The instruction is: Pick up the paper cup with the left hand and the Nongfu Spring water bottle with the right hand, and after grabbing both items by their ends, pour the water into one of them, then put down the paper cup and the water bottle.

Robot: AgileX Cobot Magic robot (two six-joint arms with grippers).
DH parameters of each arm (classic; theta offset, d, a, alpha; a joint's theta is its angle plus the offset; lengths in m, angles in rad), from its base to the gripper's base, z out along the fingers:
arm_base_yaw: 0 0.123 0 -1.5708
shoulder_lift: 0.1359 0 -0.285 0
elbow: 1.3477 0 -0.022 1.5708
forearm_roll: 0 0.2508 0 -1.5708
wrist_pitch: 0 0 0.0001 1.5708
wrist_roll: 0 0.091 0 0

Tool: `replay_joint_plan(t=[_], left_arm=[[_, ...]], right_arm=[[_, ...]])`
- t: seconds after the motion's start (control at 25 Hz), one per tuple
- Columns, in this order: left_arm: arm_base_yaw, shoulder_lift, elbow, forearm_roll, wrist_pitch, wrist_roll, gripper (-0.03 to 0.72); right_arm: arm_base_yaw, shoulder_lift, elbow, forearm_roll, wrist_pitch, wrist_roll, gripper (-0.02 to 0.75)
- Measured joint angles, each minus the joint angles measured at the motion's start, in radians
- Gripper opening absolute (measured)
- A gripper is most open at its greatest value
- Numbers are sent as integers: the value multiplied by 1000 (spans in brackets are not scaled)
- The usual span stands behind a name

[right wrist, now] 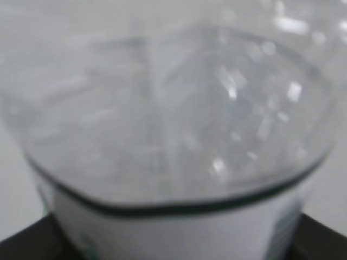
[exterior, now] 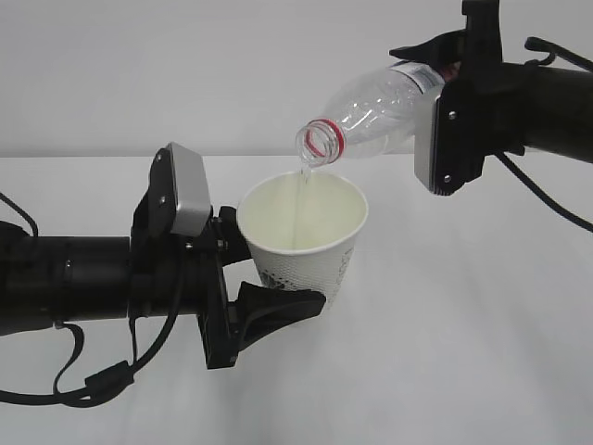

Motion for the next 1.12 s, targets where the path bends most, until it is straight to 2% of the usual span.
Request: replay_joint_plan(t=[1.12], left_arm=[[0,0,0,-4,-23,-2,550]], right_arm=[[0,0,0,-1,-12,0,477]])
